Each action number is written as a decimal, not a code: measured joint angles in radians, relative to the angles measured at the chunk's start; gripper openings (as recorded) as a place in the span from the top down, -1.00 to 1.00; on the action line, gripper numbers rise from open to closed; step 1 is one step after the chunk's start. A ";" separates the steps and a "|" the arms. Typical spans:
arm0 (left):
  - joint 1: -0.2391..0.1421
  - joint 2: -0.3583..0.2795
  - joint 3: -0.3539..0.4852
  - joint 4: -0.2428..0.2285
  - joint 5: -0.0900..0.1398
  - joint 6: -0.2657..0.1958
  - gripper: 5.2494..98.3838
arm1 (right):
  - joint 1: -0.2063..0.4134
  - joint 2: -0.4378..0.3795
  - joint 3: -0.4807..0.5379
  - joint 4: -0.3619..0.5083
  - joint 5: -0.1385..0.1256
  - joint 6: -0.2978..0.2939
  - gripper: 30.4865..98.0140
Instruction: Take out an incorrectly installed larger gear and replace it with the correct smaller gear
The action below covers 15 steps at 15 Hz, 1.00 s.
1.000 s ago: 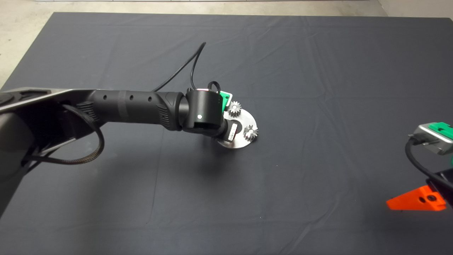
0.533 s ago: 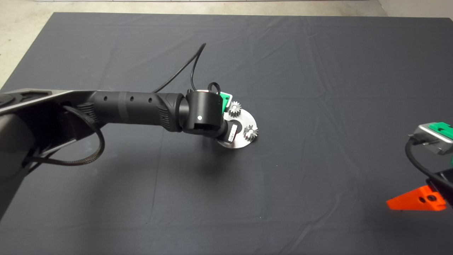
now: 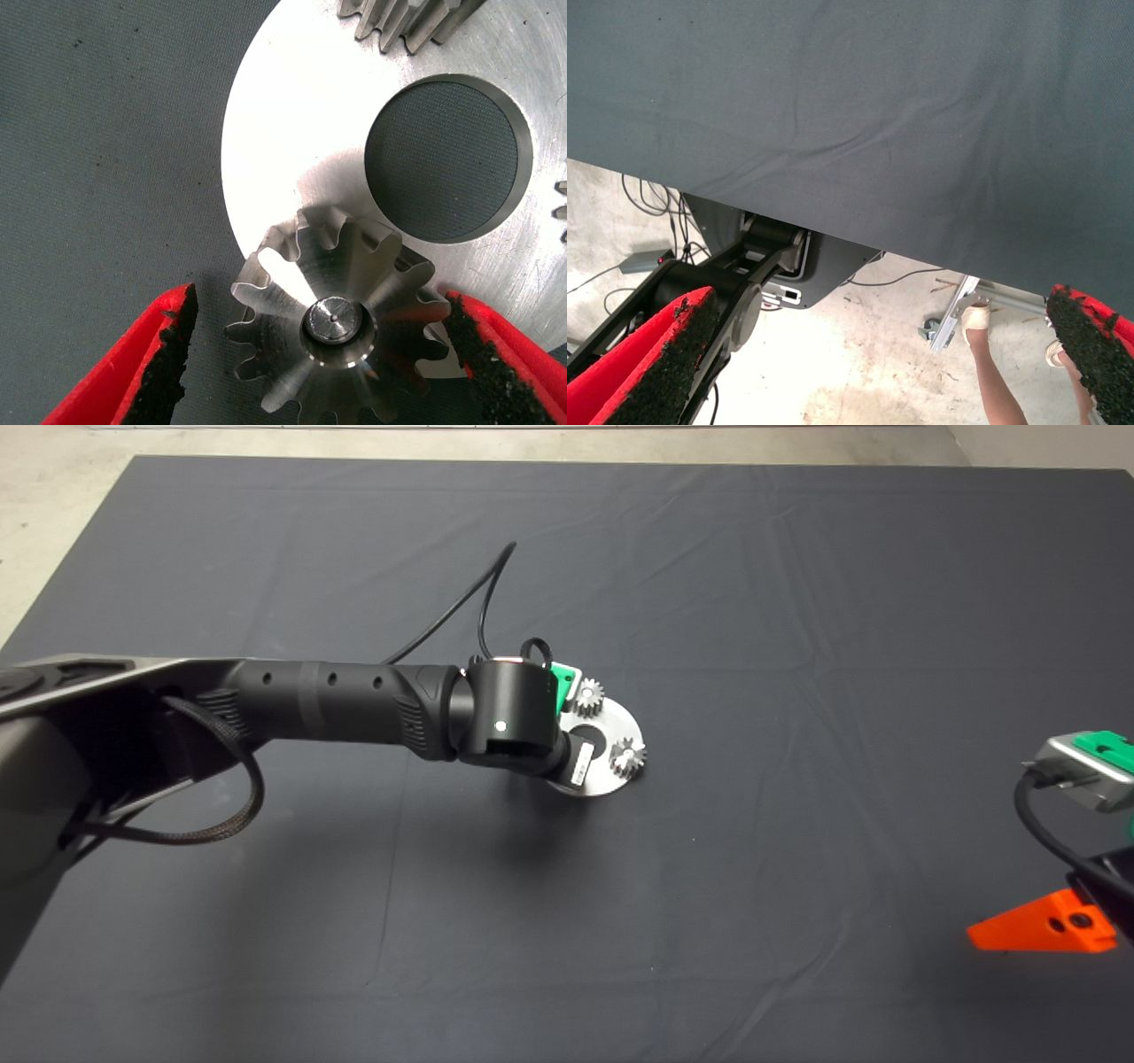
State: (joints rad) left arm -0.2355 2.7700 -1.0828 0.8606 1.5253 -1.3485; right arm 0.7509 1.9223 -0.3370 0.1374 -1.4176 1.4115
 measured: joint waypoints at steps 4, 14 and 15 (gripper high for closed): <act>0.000 0.000 0.000 0.000 0.000 0.000 -0.33 | 0.000 0.000 0.000 0.000 0.000 0.000 -0.99; 0.000 0.003 0.000 0.000 0.000 0.001 -0.07 | 0.000 0.000 0.000 0.000 0.000 0.000 -0.99; 0.000 0.004 0.000 0.000 0.000 0.001 -0.07 | 0.000 0.000 0.000 0.000 0.000 0.000 -0.99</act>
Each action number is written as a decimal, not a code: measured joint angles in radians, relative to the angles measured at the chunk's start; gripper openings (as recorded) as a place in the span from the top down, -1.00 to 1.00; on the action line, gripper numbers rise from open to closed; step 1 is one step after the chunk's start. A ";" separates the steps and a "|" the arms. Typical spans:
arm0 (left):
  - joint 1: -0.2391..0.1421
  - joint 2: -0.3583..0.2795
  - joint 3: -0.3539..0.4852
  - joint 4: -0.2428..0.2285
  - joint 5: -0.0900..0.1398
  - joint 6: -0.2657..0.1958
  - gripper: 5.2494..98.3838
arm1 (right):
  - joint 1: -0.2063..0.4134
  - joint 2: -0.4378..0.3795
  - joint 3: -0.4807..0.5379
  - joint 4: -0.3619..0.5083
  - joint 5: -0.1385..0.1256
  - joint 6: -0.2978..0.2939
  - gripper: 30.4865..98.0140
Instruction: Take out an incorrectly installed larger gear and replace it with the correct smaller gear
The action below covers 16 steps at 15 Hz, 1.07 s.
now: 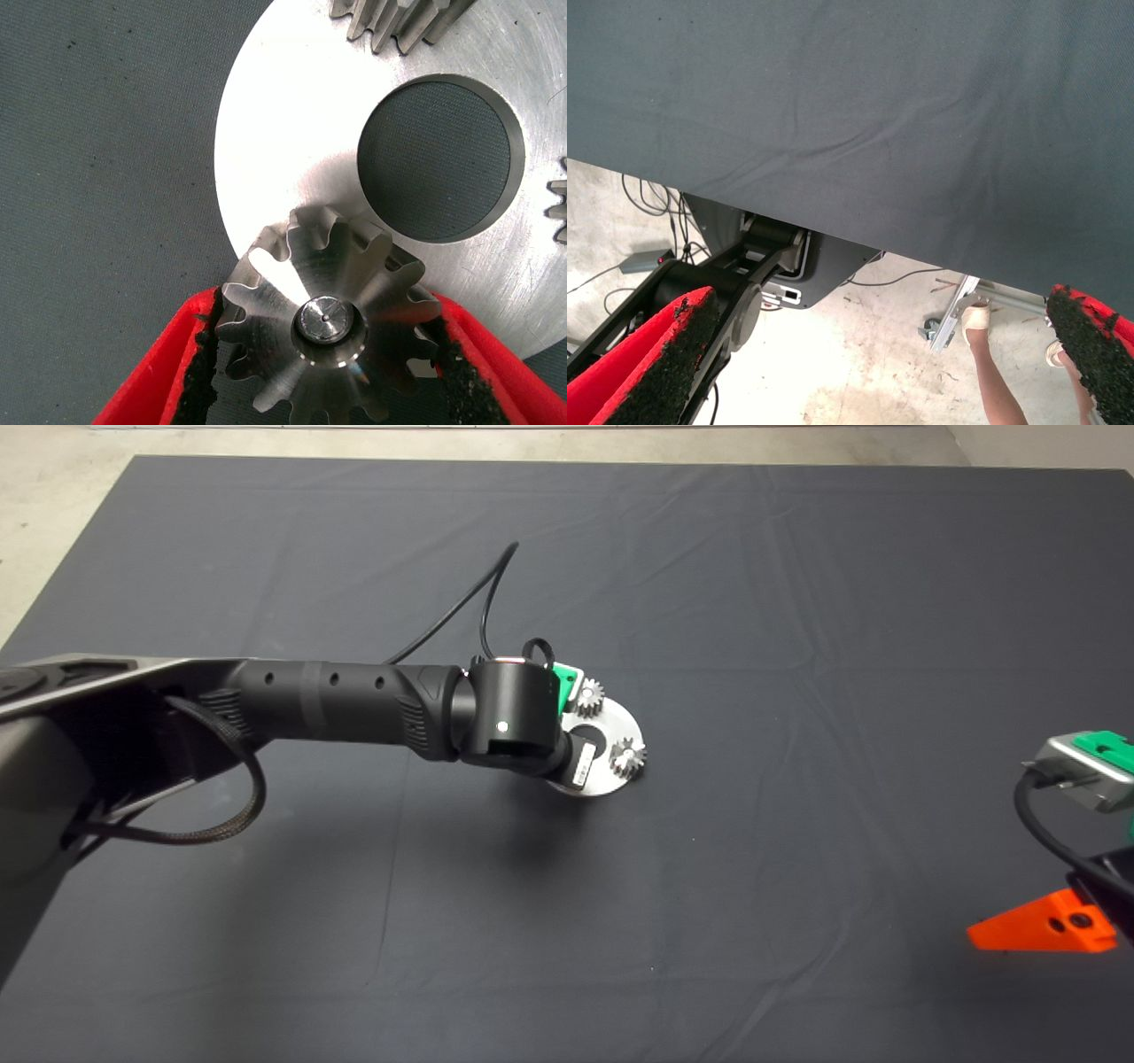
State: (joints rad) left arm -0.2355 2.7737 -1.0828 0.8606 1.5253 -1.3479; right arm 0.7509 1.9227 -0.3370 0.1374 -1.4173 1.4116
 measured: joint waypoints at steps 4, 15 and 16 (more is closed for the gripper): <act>0.000 0.000 0.000 0.000 0.000 -0.001 0.07 | 0.000 0.000 0.000 0.000 0.000 0.000 -0.99; 0.000 0.001 0.000 -0.001 0.001 -0.007 0.20 | 0.000 0.000 0.000 0.000 0.000 0.000 -0.99; 0.000 0.001 0.000 -0.001 0.001 -0.008 0.20 | 0.000 0.000 0.000 0.000 0.000 0.000 -0.99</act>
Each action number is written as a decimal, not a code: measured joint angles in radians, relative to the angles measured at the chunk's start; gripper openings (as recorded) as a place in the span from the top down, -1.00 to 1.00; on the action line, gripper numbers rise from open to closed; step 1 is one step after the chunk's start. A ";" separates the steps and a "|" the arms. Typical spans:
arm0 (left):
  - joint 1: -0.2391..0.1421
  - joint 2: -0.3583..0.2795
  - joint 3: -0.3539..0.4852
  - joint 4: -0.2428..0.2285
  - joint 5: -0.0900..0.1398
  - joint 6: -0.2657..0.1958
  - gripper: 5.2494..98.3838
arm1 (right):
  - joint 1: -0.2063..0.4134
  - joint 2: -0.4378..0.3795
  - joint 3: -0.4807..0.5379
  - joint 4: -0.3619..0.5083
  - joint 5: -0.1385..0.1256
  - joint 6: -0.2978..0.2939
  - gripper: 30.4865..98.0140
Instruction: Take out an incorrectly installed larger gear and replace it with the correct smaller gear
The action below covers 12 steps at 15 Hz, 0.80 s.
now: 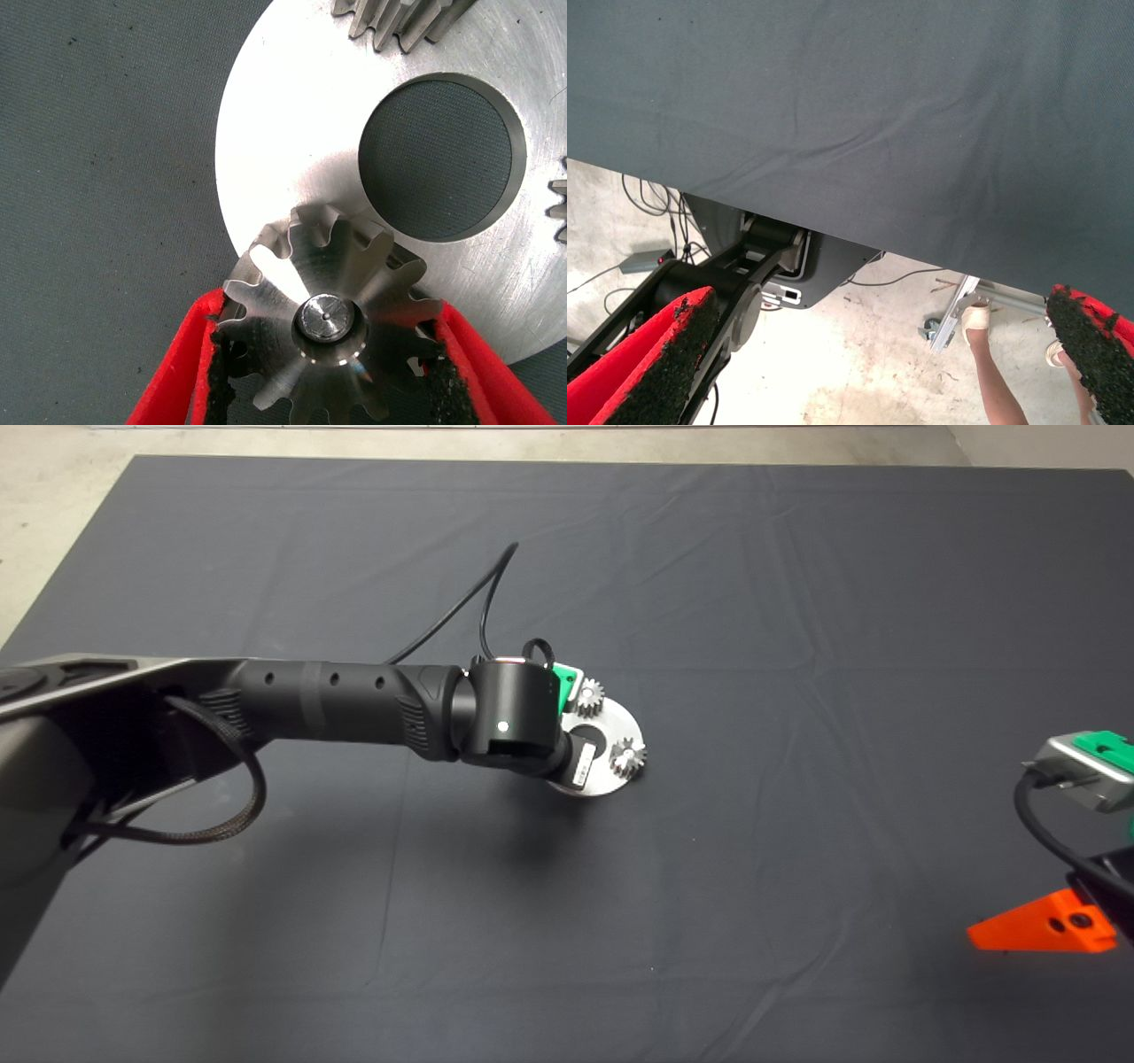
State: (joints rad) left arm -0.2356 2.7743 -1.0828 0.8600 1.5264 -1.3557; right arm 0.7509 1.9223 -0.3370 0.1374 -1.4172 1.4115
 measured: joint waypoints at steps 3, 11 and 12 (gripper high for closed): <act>0.000 0.000 0.000 0.000 0.000 -0.006 0.20 | 0.000 0.000 0.000 0.000 0.000 0.000 -0.99; -0.063 0.000 0.008 -0.073 0.001 -0.046 0.21 | 0.000 0.000 0.000 0.000 0.000 0.000 -0.99; -0.073 -0.001 0.009 -0.080 0.001 -0.046 0.21 | 0.000 0.000 0.000 0.000 0.000 0.000 -0.99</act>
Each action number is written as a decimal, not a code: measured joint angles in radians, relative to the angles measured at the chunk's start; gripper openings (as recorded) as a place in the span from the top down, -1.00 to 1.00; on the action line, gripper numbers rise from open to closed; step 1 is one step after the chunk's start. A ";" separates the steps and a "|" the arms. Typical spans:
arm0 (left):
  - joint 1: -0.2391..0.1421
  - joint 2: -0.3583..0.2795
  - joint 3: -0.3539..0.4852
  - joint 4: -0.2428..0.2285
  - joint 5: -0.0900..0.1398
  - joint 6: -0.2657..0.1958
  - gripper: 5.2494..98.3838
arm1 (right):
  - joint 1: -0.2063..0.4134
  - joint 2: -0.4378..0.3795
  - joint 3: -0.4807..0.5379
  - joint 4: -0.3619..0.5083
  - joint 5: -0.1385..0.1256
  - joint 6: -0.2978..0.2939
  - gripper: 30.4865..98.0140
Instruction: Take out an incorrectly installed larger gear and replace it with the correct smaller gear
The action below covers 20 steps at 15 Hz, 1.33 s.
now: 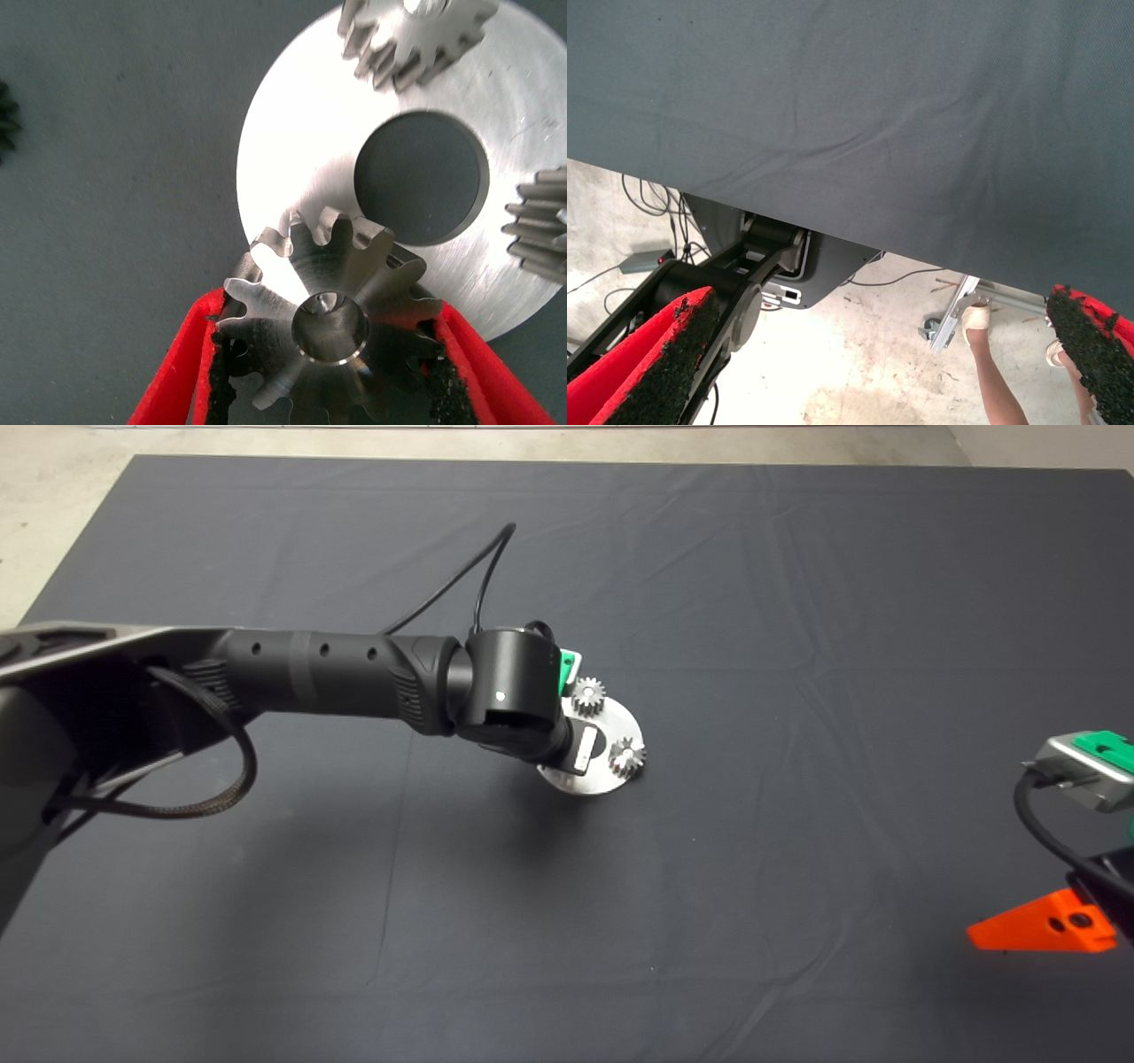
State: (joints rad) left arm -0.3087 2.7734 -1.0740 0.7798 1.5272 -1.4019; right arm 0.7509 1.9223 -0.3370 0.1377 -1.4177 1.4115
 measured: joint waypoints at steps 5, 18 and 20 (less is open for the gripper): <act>-0.044 -0.011 0.048 -0.029 0.000 -0.040 0.21 | 0.000 0.000 0.000 0.000 0.001 0.000 -0.99; 0.002 -0.211 0.340 -0.016 0.001 -0.177 0.21 | 0.000 0.020 0.000 0.000 0.000 0.000 -0.99; 0.043 -0.218 0.341 0.015 0.002 -0.176 0.21 | 0.000 0.020 0.000 0.000 0.000 0.000 -0.99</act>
State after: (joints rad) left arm -0.2659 2.5553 -0.7332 0.7945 1.5294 -1.5781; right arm 0.7509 1.9421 -0.3370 0.1379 -1.4177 1.4115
